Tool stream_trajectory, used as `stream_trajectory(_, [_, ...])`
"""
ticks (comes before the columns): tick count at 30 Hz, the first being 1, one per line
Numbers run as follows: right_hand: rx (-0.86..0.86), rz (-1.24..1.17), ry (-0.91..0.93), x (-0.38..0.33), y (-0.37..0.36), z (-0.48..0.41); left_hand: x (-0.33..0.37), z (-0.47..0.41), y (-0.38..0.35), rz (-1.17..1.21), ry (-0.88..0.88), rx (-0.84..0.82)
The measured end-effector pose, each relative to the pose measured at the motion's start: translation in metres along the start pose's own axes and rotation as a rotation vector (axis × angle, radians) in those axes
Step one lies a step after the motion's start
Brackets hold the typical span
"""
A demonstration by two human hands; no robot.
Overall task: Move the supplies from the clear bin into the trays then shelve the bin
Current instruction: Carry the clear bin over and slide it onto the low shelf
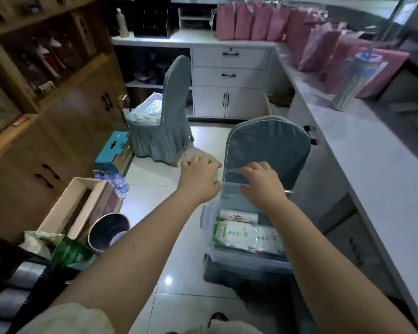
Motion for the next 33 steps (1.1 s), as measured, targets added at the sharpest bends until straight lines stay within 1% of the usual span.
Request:
stream_trajectory(5, [-0.105, -0.079, -0.093, 0.023, -0.06, -0.043, -0.027, -0.048, -0.07, 0.043, -0.009, -0.173])
stream_trajectory(11, [-0.139, -0.179, -0.354, 0.049, -0.131, -0.066, -0.05, -0.091, -0.143, 0.082, -0.119, -0.331])
stream_trajectory(15, [-0.193, -0.228, -0.437, 0.047, -0.175, -0.072, -0.061, -0.098, -0.187, 0.113, -0.173, -0.441])
stream_trajectory(22, [-0.329, -0.293, -0.554, 0.06, -0.231, -0.051, -0.066, -0.09, -0.255, 0.165, -0.16, -0.652])
stream_trajectory(28, [-0.396, -0.331, -0.69, 0.099, -0.266, -0.009, -0.033, -0.102, -0.296, 0.206, -0.171, -0.699])
stream_trajectory(31, [-0.451, -0.339, -0.734, 0.12, -0.279, 0.017, -0.006, -0.122, -0.311, 0.191, -0.19, -0.691])
stream_trajectory(33, [-0.436, -0.347, -0.764, 0.135, -0.284, 0.03, 0.016, -0.137, -0.317, 0.177, -0.231, -0.675])
Point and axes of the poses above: each hand's wrist, its own z-axis away from the middle knuckle, its own y-axis out of the back of the hand, x = y × z, the point moved 6 cm from there along -z, towards the middle knuckle
